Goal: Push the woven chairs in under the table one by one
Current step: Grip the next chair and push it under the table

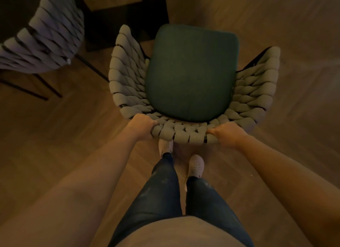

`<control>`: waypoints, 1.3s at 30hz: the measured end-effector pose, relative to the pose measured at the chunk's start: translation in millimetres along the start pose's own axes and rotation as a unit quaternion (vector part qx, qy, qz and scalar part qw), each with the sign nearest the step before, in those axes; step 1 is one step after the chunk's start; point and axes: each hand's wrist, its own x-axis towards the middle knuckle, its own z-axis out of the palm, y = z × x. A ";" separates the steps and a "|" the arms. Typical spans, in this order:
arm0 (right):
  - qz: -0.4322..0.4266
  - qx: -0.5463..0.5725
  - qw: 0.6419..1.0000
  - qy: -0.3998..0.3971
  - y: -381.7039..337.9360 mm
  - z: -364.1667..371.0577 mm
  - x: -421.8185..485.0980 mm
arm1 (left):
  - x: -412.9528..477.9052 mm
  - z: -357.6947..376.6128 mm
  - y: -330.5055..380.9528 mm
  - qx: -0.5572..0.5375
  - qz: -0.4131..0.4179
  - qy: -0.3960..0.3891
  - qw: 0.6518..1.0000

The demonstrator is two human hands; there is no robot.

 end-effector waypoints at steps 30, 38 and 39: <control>-0.031 -0.136 0.990 0.016 96.8 -190.2 217.1 | 85.3 -42.8 -171.3 -0.183 -0.101 0.007 0.978; -0.059 -0.130 0.990 0.023 106.2 -220.9 246.8 | 101.9 -52.4 -203.4 -0.198 -0.122 -0.013 0.972; -0.063 -0.129 0.989 0.024 107.4 -224.2 251.0 | 103.7 -53.4 -207.9 -0.203 -0.126 -0.013 0.971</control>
